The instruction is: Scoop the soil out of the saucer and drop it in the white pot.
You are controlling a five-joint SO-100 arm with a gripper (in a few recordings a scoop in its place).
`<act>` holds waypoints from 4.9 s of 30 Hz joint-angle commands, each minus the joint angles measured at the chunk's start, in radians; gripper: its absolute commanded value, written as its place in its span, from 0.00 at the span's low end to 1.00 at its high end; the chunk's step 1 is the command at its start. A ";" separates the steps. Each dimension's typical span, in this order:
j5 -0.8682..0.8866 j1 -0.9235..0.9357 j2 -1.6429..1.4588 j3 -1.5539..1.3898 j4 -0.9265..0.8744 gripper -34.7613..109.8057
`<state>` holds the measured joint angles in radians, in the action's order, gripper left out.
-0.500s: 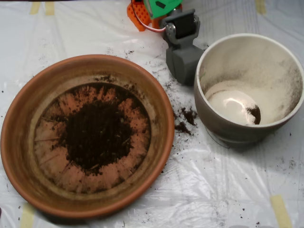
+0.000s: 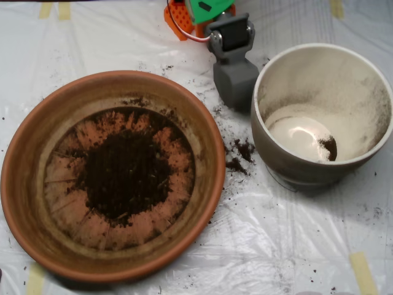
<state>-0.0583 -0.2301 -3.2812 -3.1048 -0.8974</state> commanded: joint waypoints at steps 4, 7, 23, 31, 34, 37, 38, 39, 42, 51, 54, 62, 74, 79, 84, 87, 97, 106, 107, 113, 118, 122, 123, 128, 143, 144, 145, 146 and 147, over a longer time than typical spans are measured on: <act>-0.006 -0.002 -0.067 0.002 0.018 0.24; -0.006 -0.002 -0.067 0.002 0.018 0.24; 0.003 0.040 -0.067 0.012 -0.005 0.24; 0.029 0.153 -0.067 0.103 -0.037 0.24; 0.049 0.173 -0.067 0.144 -0.058 0.24; 0.058 0.178 -0.067 0.170 -0.074 0.25; 0.060 0.176 -0.067 0.178 -0.075 0.25; 0.060 0.176 -0.067 0.183 -0.074 0.26; 0.071 0.178 -0.067 0.199 -0.066 0.27; 0.071 0.158 -0.058 0.233 -0.041 0.35; 0.066 0.155 -0.009 0.250 -0.009 0.37; 0.066 0.232 0.161 0.339 0.052 0.38; 0.106 0.420 0.518 0.581 0.035 0.42; 0.066 0.505 0.762 0.690 0.074 0.42; 0.060 0.548 0.813 0.684 0.127 0.46; 0.067 0.580 0.836 0.673 0.156 0.49; 0.043 0.684 0.989 0.713 0.196 0.52; 0.086 0.778 1.463 1.032 0.115 0.54; 0.086 0.785 1.503 1.063 0.110 0.54; 0.103 0.792 1.669 1.189 0.067 0.55; 0.086 0.792 1.821 1.338 -0.011 0.54; 0.081 0.776 1.884 1.397 -0.043 0.51; 0.081 0.775 1.898 1.411 -0.051 0.50; 0.094 0.788 1.911 1.425 -0.051 0.42; 0.227 0.871 2.198 1.868 -0.331 0.24; 0.235 0.881 2.238 1.927 -0.360 0.24; 0.232 0.887 2.276 1.983 -0.385 0.24; 0.216 0.888 2.322 2.051 -0.422 0.24; 0.196 0.887 2.375 2.134 -0.471 0.24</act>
<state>0.1427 0.6167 -0.9756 -1.1812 -1.2548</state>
